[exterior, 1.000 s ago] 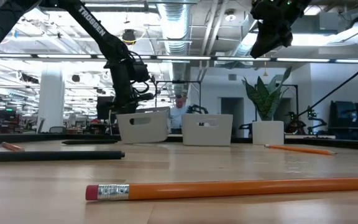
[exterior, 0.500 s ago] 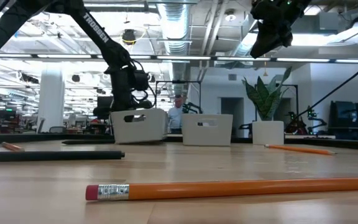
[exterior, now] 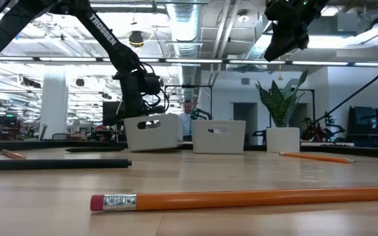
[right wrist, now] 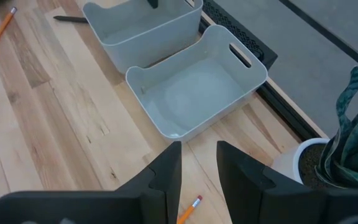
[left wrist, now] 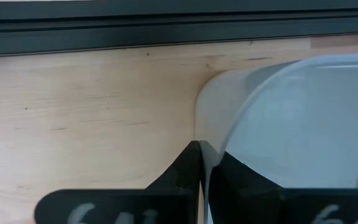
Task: Sort pens & pencils
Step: Move the bottom gray bin to the top center of the table, then put the top right orange pencil into the right gray bin
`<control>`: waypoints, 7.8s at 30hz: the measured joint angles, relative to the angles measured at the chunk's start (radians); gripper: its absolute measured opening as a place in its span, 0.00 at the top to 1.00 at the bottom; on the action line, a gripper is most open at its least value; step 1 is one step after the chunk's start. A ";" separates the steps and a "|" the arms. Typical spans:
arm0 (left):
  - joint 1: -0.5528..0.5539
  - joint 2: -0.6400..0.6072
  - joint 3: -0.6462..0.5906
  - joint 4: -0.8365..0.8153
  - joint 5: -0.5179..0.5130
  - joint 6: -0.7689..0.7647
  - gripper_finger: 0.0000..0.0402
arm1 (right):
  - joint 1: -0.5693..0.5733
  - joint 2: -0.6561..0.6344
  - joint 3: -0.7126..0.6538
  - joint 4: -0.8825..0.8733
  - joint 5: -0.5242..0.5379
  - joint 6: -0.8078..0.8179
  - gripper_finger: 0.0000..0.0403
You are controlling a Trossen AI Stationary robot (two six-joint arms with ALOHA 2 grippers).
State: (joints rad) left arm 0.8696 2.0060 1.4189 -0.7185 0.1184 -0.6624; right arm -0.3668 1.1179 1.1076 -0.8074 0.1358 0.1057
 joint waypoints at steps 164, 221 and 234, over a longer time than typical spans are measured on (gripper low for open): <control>-0.334 -0.492 0.736 -0.640 -0.263 0.523 0.67 | 0.002 0.000 0.000 0.001 -0.008 0.302 0.69; -0.452 -1.591 -1.039 0.619 -0.343 0.256 0.67 | 0.126 0.000 0.000 -0.099 0.000 0.521 0.70; -0.452 -1.587 -1.039 0.549 -0.315 0.280 0.67 | 0.131 0.155 0.000 -0.232 -0.001 0.666 0.70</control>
State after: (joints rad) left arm 0.4175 0.4187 0.3798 -0.1696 -0.1967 -0.3820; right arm -0.2359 1.2724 1.1076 -1.0393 0.1353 0.7717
